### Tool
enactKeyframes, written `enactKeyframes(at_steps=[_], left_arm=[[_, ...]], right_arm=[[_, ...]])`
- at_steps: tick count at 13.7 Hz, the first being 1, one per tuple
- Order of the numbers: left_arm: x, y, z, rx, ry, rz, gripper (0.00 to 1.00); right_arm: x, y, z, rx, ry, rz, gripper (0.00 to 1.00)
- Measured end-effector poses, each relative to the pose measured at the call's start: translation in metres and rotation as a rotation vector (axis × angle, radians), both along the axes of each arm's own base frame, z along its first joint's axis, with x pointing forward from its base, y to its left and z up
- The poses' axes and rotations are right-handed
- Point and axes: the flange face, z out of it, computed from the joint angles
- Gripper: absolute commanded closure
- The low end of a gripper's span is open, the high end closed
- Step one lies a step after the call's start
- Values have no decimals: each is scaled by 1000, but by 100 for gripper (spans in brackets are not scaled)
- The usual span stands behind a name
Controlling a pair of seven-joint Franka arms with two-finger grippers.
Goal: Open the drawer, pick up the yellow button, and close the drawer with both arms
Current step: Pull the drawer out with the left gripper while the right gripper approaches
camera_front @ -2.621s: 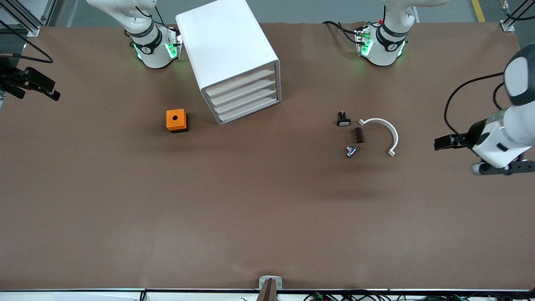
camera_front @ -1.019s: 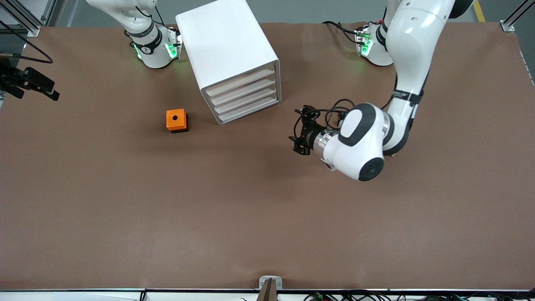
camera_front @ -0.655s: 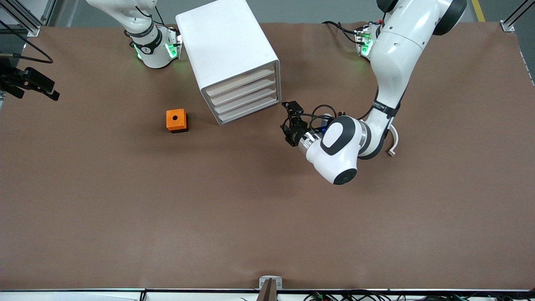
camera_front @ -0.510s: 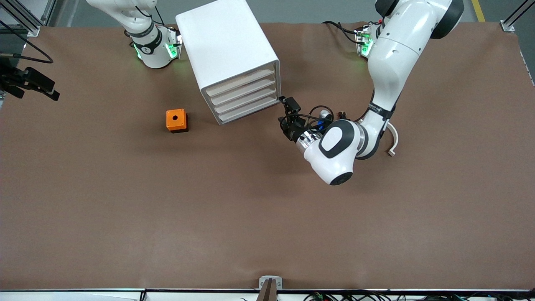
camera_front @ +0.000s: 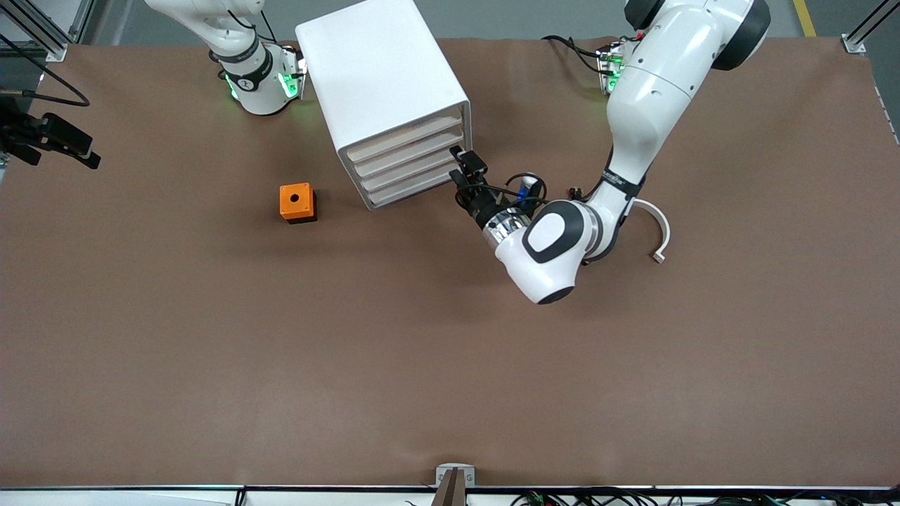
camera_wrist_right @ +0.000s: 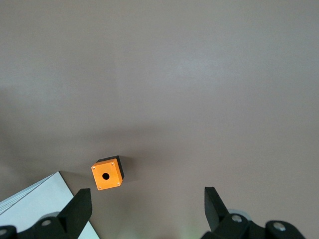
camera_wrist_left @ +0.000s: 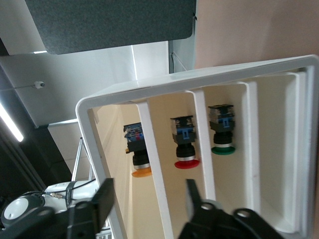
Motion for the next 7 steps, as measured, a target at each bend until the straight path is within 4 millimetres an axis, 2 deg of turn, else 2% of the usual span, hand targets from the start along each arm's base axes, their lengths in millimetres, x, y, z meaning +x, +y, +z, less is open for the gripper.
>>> enactKeyframes(at_steps=[3, 7], left_arm=[[-16, -13, -6, 10, 18, -30, 56], [-46, -17, -24, 29, 98, -99, 56]], right_arm=[[0, 0, 0, 0, 0, 0, 0], [0, 0, 0, 0, 0, 1, 0]])
